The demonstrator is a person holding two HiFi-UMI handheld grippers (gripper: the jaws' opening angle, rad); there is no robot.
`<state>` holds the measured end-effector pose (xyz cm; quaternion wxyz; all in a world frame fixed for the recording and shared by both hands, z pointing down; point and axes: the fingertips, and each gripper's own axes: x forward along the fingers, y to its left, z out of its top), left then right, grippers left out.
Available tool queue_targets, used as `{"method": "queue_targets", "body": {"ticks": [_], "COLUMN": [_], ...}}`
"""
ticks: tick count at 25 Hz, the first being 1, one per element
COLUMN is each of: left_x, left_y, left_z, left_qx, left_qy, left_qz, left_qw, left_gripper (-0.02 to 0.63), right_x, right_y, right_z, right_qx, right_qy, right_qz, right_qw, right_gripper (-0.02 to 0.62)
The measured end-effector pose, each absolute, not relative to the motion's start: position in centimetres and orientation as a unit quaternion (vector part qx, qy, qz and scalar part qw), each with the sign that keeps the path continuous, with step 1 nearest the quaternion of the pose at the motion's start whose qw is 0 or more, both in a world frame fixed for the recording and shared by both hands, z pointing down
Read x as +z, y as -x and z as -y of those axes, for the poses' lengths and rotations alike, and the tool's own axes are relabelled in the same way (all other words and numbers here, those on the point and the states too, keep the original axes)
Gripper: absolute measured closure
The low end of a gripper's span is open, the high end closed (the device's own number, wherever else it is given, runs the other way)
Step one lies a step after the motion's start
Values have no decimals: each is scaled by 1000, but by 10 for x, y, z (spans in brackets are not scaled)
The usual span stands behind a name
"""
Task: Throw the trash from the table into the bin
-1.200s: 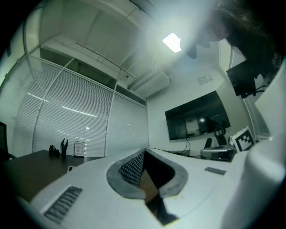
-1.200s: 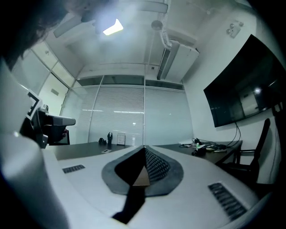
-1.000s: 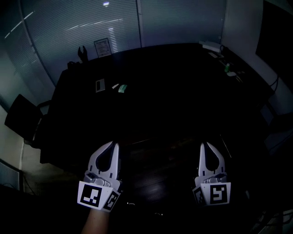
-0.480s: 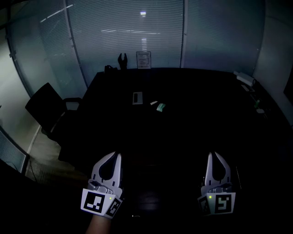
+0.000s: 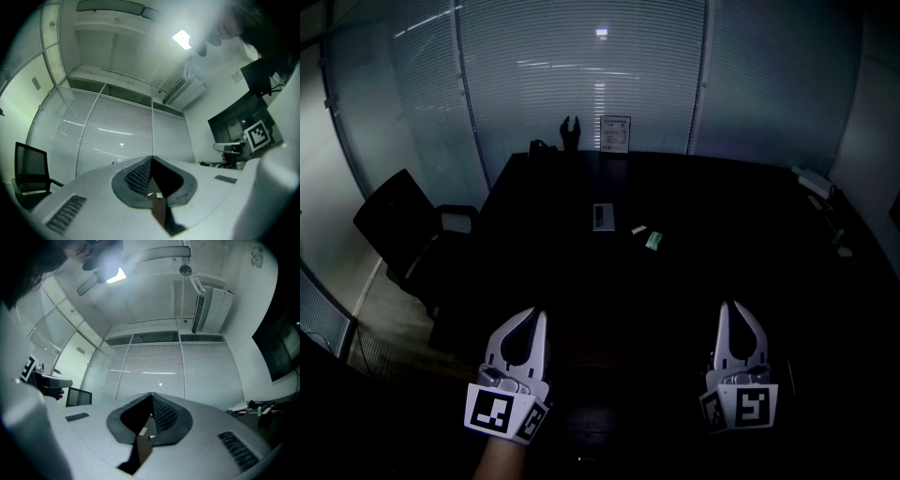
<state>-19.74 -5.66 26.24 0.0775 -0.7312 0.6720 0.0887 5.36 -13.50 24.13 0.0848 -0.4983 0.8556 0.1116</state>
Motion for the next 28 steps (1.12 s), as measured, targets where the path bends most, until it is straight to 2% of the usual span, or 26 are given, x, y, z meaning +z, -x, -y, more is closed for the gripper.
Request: {"method": "queue_targets", "body": {"ticks": [12,28], "left_x": [260,274], "left_y": [273,339], "left_z": [95,196], "left_qx": [89,69], "left_qy": [729,684], "left_qz": [-673,-722], "left_qw": [88,80], "left_gripper": [606,606], "right_x": [247,300], "right_y": [27,61], "right_z": [184,343], "right_qx": [111,84], "right_qy": [506,509], "right_qz": [-852,-856], "right_qw": [77,34], "right_gripper": [589,589]}}
